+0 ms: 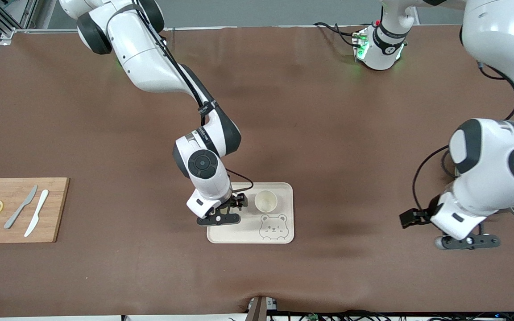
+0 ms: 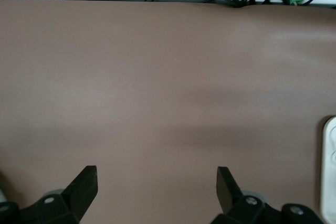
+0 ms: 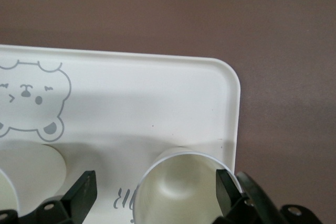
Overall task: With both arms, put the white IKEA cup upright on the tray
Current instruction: 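Open the left gripper and withdraw it toward the pot, then open the right gripper and lift it away from the cup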
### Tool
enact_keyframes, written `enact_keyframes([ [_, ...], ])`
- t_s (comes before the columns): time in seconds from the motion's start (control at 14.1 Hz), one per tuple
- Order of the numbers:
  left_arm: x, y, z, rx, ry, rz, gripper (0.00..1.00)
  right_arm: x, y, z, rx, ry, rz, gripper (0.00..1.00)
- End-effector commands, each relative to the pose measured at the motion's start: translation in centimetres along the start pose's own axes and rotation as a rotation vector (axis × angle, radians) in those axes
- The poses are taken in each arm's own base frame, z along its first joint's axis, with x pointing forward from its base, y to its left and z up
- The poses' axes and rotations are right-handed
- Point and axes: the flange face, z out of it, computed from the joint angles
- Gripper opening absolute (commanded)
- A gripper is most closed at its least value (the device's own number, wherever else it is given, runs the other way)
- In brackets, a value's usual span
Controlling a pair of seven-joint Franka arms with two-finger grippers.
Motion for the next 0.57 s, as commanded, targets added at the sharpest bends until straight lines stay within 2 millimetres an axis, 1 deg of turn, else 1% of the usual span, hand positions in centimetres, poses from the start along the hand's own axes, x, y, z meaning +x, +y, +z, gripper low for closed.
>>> enact_keyframes([
  [0.0,-1.8,0.4,-1.8,-0.013,-0.03,0.045,1.0,0.8,0.6,-2.4,0.005,0.008,0.027,1.0],
  [0.07,-2.2,0.3,-2.4,-0.011,-0.04,0.062,1.0,1.1,1.3,-3.0,0.003,0.002,0.039,1.0],
  [0.21,-3.9,0.5,-4.5,-0.004,-0.043,0.085,1.0,2.1,3.1,-4.5,0.011,0.001,0.067,1.0],
  [0.28,-5.2,0.5,-5.8,0.001,-0.045,0.083,1.0,2.5,4.0,-5.0,0.009,-0.011,0.078,1.0],
  [0.35,-6.5,0.5,-7.4,0.006,-0.037,0.084,1.0,3.0,5.0,-6.1,0.008,-0.013,0.091,1.0],
  [0.43,-7.8,0.6,-8.8,0.01,-0.031,0.089,1.0,3.4,6.2,-6.4,-0.004,-0.015,0.099,1.0],
  [0.5,-8.9,0.6,-10.2,0.013,-0.02,0.089,1.0,3.8,7.2,-7.2,-0.006,-0.017,0.111,1.0],
])
